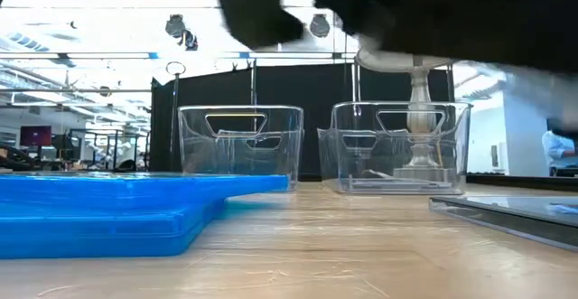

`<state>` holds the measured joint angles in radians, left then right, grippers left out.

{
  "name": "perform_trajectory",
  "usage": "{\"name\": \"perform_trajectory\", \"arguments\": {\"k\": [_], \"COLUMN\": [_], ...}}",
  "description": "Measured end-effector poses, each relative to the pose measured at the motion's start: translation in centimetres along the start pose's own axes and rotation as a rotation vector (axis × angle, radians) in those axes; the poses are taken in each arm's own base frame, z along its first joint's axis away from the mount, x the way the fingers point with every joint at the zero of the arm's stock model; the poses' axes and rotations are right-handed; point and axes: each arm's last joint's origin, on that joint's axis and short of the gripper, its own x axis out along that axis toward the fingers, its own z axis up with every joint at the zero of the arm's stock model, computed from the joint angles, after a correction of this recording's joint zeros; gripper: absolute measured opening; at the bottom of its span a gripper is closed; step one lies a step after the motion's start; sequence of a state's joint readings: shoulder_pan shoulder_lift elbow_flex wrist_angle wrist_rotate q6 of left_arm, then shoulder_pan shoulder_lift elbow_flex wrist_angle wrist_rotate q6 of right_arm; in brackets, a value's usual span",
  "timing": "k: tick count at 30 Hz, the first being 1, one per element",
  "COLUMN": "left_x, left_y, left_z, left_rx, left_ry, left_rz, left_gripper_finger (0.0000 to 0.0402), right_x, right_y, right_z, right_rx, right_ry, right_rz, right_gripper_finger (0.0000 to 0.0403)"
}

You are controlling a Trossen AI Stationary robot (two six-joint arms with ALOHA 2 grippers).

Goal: Pick & place jewel cases by type
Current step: Put the black cd case into the right transparent bin

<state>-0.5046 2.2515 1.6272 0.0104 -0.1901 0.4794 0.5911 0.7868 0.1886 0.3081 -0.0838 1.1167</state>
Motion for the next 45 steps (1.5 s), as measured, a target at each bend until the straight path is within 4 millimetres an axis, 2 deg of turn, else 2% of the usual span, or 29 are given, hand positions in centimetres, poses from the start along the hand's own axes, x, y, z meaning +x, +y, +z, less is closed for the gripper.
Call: {"name": "perform_trajectory", "arguments": {"k": [6,9,12,15,20,24,28,34,37,41,45], "left_x": [-3.1,-4.3,-4.8,-5.1,-5.1,-5.1,-5.1,-5.2,-5.2,-5.2,-5.2], "left_y": [-1.8,-2.6,-3.3,-3.4,-3.6,-3.6,-3.6,-3.6,-3.6,-3.7,-3.7], "left_z": [1.5,1.5,1.2,1.5,1.4,1.3,1.2,1.2,1.2,1.1,0.9], "left_rx": [0.074,0.086,0.089,0.075,0.050,0.015,-0.014,-0.023,-0.035,-0.041,-0.040], "left_ry": [0.151,0.243,0.304,0.298,0.304,0.319,0.322,0.323,0.324,0.332,0.350], "left_rz": [0.035,0.034,0.009,0.016,0.013,0.015,0.018,0.019,0.020,0.018,0.011], "left_gripper_finger": [0.0062,0.0062,0.0062,0.0062,0.0062,0.0062,0.0062,0.0062,0.0062,0.0062,0.0062], "right_x": [-0.1,-0.2,-0.3,-0.7,-2.6,-4.2,-4.3,-2.4,-2.2,-3.0,-3.7], "right_y": [1.2,2.3,4.3,7.1,12.4,14.7,14.7,12.2,11.3,11.0,10.0], "right_z": [0.6,1.1,2.1,3.6,6.4,8.0,9.2,11.7,13.4,15.6,16.7], "right_rx": [-0.060,-0.114,-0.199,-0.309,-0.544,-0.679,-0.711,-0.685,-0.680,-0.669,-0.639], "right_ry": [-0.069,-0.100,-0.132,-0.162,-0.235,-0.304,-0.267,-0.180,-0.165,-0.186,-0.163], "right_rz": [0.121,0.172,0.207,0.209,0.058,-0.197,-0.450,-0.690,-0.742,-0.754,-0.807], "right_gripper_finger": [0.0020,0.0020,0.0020,0.0020,0.0020,0.0020,0.0020,0.0020,0.0020,0.0020,0.0020]}}
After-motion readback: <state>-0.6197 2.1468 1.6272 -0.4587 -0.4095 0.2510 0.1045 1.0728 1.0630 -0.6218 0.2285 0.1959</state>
